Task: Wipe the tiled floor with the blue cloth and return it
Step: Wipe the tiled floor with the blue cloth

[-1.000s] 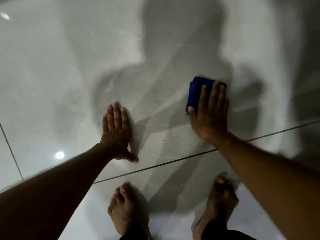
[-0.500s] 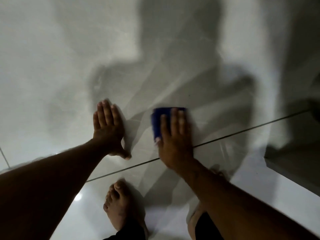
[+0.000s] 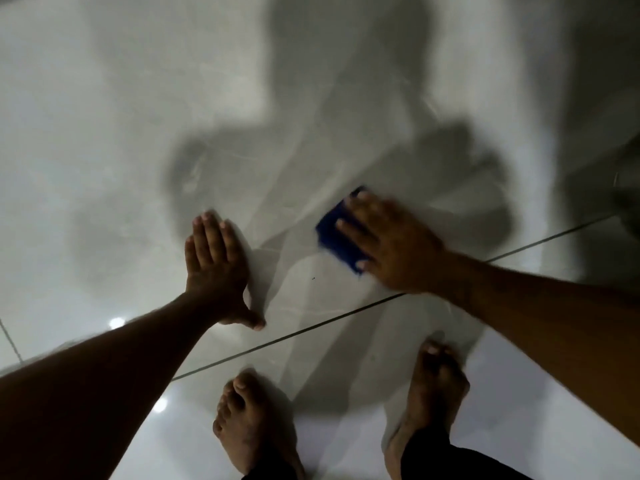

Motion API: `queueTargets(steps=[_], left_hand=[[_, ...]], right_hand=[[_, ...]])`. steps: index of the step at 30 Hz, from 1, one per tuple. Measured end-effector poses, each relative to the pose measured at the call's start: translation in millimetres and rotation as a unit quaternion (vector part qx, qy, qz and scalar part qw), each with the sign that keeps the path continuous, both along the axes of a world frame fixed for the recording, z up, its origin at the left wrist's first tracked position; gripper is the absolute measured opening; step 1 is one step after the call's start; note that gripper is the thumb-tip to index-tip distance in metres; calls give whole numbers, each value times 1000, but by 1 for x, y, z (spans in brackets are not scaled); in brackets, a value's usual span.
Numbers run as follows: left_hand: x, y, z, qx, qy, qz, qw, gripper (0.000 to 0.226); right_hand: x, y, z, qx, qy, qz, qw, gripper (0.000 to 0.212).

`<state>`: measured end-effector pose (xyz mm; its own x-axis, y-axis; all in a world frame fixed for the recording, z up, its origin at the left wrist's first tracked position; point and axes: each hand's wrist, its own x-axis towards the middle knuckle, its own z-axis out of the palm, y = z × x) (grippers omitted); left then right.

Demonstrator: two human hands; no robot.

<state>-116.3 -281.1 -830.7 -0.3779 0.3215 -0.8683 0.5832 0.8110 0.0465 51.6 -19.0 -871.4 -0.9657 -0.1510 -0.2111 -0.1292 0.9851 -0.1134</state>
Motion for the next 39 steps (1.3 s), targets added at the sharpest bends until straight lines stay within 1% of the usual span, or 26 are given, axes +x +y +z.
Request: queueTargets(steps=[1, 2, 3, 4, 5, 6, 7, 9, 11, 12, 13, 15, 16, 17, 19, 20, 21, 24, 26, 27, 29, 31, 33, 35, 37, 39], left_hand=[[0, 1, -1, 1, 2, -2, 1000, 186], [1, 1, -2, 0, 5, -1, 1000, 186], [0, 0, -3, -2, 8, 0, 1000, 187], [0, 0, -4, -1, 8, -2, 1000, 187], [0, 0, -5, -1, 9, -4, 1000, 187], [0, 0, -5, -1, 7, -1, 1000, 187], [-1, 0, -4, 2, 4, 3, 1000, 187], [3, 5, -4, 15, 2, -5, 1000, 187], [3, 8, -3, 22, 2, -9, 1000, 186], [2, 10, -3, 22, 3, -2, 1000, 187], [2, 10, -3, 22, 8, 0, 1000, 187], [4, 8, -2, 19, 4, -6, 1000, 188], [4, 8, -3, 17, -2, -7, 1000, 188], [4, 8, -3, 16, -5, -2, 1000, 187], [4, 9, -4, 17, -2, 2, 1000, 187], [4, 8, -4, 21, 1, -2, 1000, 187], [4, 7, -4, 26, 3, -7, 1000, 187], [2, 6, -4, 34, 4, -6, 999, 186], [3, 6, -3, 32, 4, -3, 999, 185], [3, 7, -3, 34, 4, -6, 999, 186], [4, 8, -3, 30, 7, -9, 999, 186], [4, 9, -4, 21, 12, -2, 1000, 187], [4, 9, -6, 25, 7, -6, 1000, 187], [4, 5, -7, 34, 6, -9, 999, 187], [4, 4, -8, 42, 12, -10, 999, 186], [3, 3, -8, 48, 18, -16, 999, 186]], right_hand=[[-3, 18, -5, 28, 9, -108, 994, 71], [-9, 29, -8, 39, 3, -277, 960, 73], [-20, 26, -7, 35, -5, -438, 898, 75], [-35, 10, -3, 23, -14, -537, 843, 76], [-48, -16, -1, 17, -10, -567, 823, 76], [-54, -47, 0, 2, -4, -538, 843, 75], [-52, -79, 0, -22, -3, -461, 887, 75], [-18, -117, 2, -67, -40, -198, 977, 79], [13, -90, -1, -66, -45, 57, 995, 81], [25, -65, -5, -47, -32, 116, 992, 81], [35, -39, -8, -21, -21, 115, 993, 82], [55, 1, -12, 28, -34, -76, 996, 86], [60, 3, -8, 40, -39, -237, 970, 85], [57, -11, -3, 38, -33, -394, 918, 82], [32, -77, 4, 17, -27, -578, 815, 75], [17, -115, 7, -4, -33, -581, 813, 73], [6, -150, 9, -35, -40, -532, 845, 73], [9, -174, 4, -76, -60, -215, 972, 79], [24, -127, -3, -49, -17, -48, 997, 79], [29, -101, -6, -25, -1, -34, 999, 80], [28, -56, -10, 17, -5, -167, 986, 82], [6, -41, -12, 27, -9, -387, 922, 81], [-24, -68, -5, 13, -15, -522, 853, 81], [-24, -120, -1, -32, -25, -481, 876, 80], [11, -166, 4, -67, -49, -314, 946, 82], [35, -147, 1, -63, -37, -144, 987, 83]])
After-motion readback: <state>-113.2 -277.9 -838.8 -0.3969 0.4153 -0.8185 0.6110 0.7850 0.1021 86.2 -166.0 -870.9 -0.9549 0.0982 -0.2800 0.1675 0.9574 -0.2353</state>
